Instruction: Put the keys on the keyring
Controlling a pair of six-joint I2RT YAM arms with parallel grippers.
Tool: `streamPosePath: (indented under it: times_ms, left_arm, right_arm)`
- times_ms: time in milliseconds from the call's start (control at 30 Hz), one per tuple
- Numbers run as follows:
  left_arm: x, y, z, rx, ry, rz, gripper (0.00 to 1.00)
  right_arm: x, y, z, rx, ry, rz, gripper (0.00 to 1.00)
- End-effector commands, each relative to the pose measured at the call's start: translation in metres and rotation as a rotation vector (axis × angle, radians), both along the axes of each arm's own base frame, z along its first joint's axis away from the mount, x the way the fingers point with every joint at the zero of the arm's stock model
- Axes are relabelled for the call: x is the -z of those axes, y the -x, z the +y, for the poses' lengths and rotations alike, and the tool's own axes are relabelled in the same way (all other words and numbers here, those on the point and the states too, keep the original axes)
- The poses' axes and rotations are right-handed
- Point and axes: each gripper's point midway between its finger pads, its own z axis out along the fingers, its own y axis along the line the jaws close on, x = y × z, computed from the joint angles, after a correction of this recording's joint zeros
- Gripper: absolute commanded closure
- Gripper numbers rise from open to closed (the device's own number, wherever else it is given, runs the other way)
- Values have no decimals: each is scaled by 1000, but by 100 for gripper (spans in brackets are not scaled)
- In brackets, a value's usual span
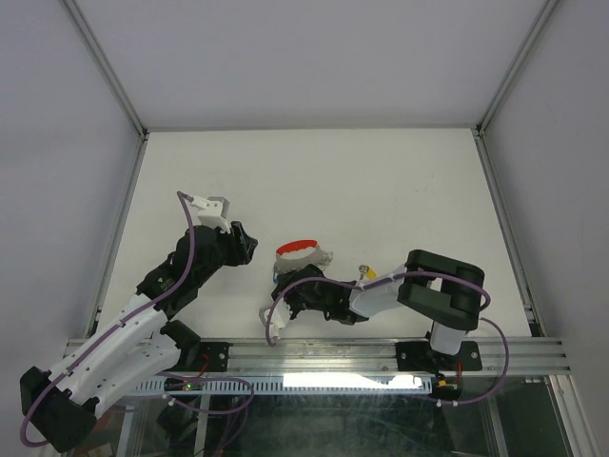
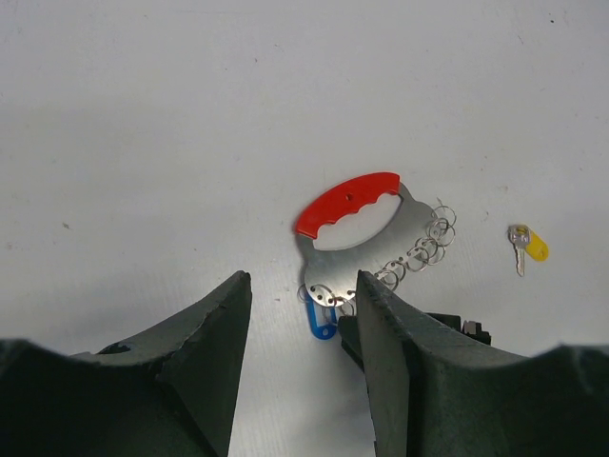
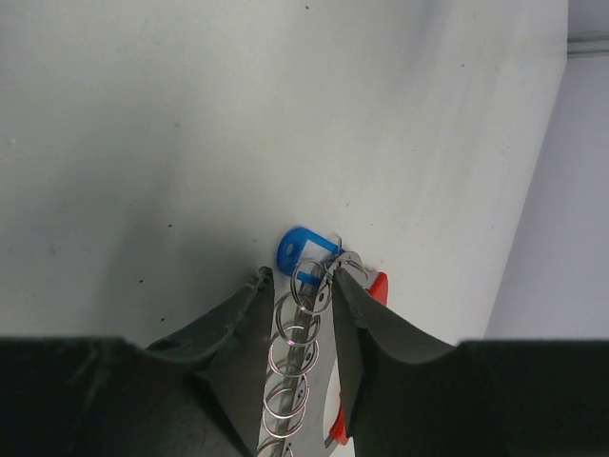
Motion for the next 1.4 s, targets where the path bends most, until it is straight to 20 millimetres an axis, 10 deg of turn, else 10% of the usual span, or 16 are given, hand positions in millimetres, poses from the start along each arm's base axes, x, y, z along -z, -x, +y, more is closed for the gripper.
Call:
streamPosePath:
  times_ms: [0,367,667,1367]
  left_arm:
    - [-22,-6,3,-18,28,-60,53]
    - [-26,-5,5,-25,25,-66,53]
    - [-40,-6,9,-32,13,-99,53]
    - [-64,8,-27,251,15,-217,53]
  right_arm:
    - [-16,-10,17,22,-65,-47,67]
    - [-22,-18,20,61,-58,-58,94]
    - [-77,-29,20,87,-164,-92,94]
    - [-182,-109,-62,329,-302,-179,94]
